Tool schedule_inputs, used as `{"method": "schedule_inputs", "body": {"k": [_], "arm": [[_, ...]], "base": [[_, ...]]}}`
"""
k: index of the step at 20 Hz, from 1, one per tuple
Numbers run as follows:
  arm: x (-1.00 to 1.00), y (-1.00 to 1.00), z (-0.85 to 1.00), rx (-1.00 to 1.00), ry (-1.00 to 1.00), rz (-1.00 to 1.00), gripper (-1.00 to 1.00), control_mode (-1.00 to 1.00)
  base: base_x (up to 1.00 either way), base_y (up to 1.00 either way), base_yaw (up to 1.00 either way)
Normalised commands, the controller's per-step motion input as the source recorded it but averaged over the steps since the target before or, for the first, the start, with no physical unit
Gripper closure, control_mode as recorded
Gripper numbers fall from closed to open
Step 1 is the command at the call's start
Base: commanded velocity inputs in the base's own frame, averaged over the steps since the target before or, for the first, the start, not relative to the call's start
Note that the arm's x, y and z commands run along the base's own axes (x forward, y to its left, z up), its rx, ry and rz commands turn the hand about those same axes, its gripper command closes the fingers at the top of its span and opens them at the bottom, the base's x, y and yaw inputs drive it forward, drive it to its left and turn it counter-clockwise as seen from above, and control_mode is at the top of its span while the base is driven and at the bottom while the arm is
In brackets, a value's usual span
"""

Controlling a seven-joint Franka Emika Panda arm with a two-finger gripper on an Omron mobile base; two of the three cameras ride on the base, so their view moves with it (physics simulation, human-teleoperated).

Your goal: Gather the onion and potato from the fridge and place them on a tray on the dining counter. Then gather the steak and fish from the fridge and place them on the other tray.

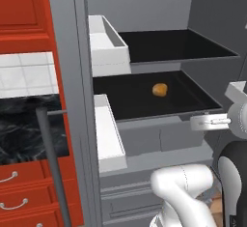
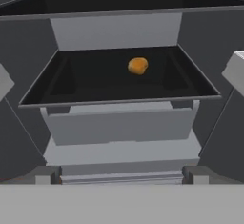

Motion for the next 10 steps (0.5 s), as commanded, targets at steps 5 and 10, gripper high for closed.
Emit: {"method": "schedule_inputs", "body": {"k": [5, 10], "arm": [[0.0, 0.0, 0.0, 0.0, 0.0, 0.0, -1.0, 1.0], [0.0, 0.0, 0.0, 0.0, 0.0, 0.0, -1.0, 1.0]], "base": [[0.41, -0.03, 0.0], [0.25, -0.01, 0.0]]}}
